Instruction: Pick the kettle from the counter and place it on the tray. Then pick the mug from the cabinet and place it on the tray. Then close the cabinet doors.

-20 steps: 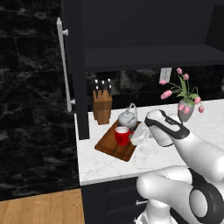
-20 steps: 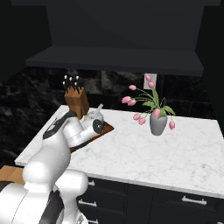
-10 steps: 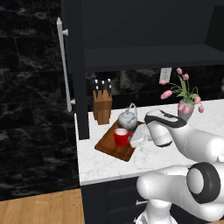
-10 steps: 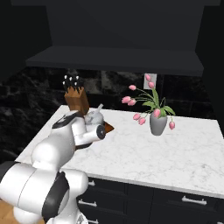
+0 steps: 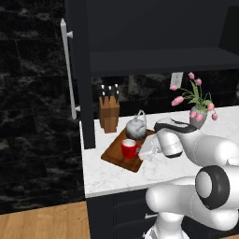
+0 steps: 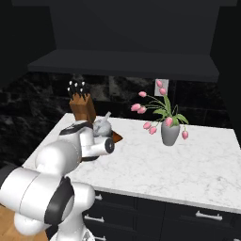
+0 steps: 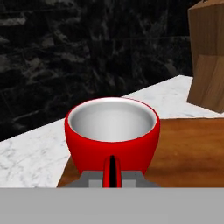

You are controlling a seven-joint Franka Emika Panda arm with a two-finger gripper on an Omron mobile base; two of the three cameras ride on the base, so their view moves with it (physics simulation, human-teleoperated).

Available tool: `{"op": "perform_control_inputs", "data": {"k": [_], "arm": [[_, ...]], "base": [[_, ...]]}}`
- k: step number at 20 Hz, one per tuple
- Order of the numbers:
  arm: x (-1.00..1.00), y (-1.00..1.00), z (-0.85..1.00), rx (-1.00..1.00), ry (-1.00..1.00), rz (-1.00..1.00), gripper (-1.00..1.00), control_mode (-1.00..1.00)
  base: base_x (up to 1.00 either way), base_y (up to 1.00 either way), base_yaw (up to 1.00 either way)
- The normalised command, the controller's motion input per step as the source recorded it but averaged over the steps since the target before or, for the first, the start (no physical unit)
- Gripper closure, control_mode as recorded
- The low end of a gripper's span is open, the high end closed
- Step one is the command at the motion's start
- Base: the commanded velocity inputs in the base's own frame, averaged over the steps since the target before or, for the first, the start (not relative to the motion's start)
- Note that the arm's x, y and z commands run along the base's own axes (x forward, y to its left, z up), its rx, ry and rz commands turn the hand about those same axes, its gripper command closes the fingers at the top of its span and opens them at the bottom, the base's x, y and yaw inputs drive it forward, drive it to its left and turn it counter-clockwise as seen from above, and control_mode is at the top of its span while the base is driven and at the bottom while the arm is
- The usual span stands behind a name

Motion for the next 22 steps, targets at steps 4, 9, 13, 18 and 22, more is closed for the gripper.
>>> {"op": "perform_control_inputs", "data": {"k": [4, 9, 13, 18, 22], "arm": [[0.00, 0.09, -0.11, 0.02, -0.08, 0.00, 1.00, -1.00], [0.00, 0.10, -0.08, 0.03, -0.09, 0.00, 1.00, -1.00], [0.02, 0.07, -0.09, 0.03, -0.07, 0.00, 1.00, -1.00], [0.01, 0.01, -0.04, 0.01, -0.01, 0.00, 1.00, -1.00], [0.00, 0.00, 0.00, 0.00, 0.00, 0.00, -1.00, -1.00]], "base": [[0.00, 0.00, 0.00], [0.00, 0.00, 0.00], [0.00, 0.00, 0.00], [0.00, 0.00, 0.00], [0.00, 0.00, 0.00]]}}
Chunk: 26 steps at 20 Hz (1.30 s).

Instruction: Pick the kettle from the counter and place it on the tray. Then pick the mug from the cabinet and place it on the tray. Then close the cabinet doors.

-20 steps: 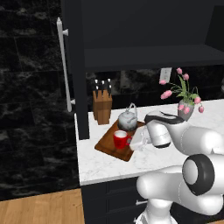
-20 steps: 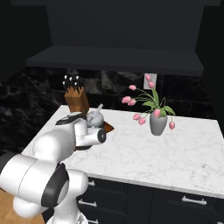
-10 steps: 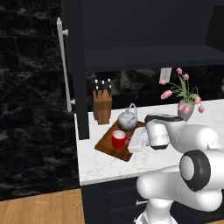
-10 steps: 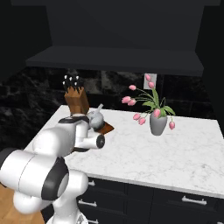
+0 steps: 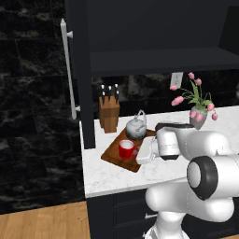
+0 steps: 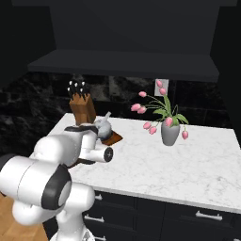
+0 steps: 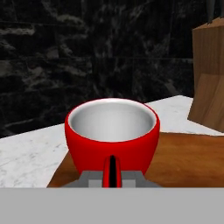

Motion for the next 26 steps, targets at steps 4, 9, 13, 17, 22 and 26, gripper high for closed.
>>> {"op": "perform_control_inputs", "data": {"k": [4, 9, 13, 17, 22, 26], "arm": [[0.00, 0.00, 0.00, 0.00, 0.00, 0.00, -1.00, -1.00], [0.00, 0.00, 0.00, 0.00, 0.00, 0.00, -1.00, -1.00], [0.00, 0.00, 0.29, 0.00, -0.05, 0.00, -1.00, -1.00], [-0.14, -0.09, 0.74, 0.00, -0.10, -0.03, -1.00, -1.00], [-0.54, -0.38, 0.99, 0.00, 0.04, -0.14, -1.00, -1.00], [-0.45, -0.47, 1.00, -0.04, 0.34, -0.33, -1.00, -1.00]], "base": [[0.00, 0.00, 0.00], [0.00, 0.00, 0.00], [0.00, 0.00, 0.00], [0.00, 0.00, 0.00], [0.00, 0.00, 0.00], [0.00, 0.00, 0.00]]}}
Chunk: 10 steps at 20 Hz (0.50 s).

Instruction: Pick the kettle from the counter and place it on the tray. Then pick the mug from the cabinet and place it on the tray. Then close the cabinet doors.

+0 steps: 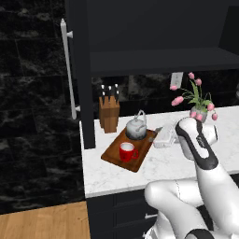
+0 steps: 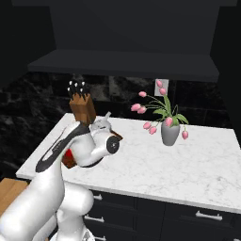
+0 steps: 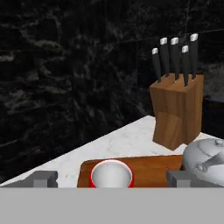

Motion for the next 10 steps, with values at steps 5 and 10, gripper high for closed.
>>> {"op": "perform_control_inputs", "data": {"k": [5, 10], "arm": [[-0.10, -0.42, 0.44, 0.06, 0.21, -0.20, -1.00, -1.00], [0.00, -0.50, 0.09, 0.19, 0.06, -0.02, -1.00, -1.00]], "base": [[0.00, 0.00, 0.00], [0.00, 0.00, 0.00]]}}
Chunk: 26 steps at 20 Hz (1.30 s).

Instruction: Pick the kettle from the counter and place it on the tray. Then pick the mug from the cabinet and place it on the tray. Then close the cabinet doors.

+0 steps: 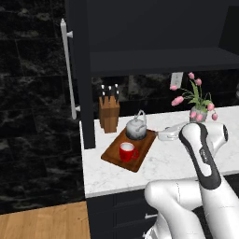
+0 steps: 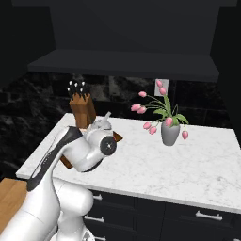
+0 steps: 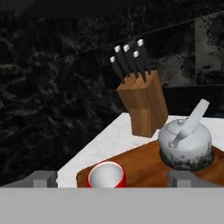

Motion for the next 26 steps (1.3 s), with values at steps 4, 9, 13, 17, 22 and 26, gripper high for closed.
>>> {"op": "perform_control_inputs", "data": {"k": [4, 9, 13, 17, 22, 26], "arm": [[0.00, -0.93, 0.24, 0.00, 0.10, -0.11, 1.00, -1.00], [0.09, -0.95, 0.36, 0.01, 0.08, -0.19, 1.00, -1.00], [0.04, -1.00, 0.09, 0.34, 0.05, -0.08, 1.00, -1.00], [0.00, -0.99, 0.11, 0.60, 0.02, 0.06, 1.00, -1.00], [-0.13, -1.00, 0.39, 0.71, 0.00, 0.03, 1.00, -1.00], [-0.07, -0.89, 0.26, 0.34, -0.18, -0.03, 1.00, -1.00]], "base": [[0.00, 0.00, 0.00], [0.00, 0.00, 0.00], [0.00, 0.00, 0.00], [0.00, 0.00, 0.00], [0.00, 0.00, 0.00], [0.00, 0.00, 0.00]]}}
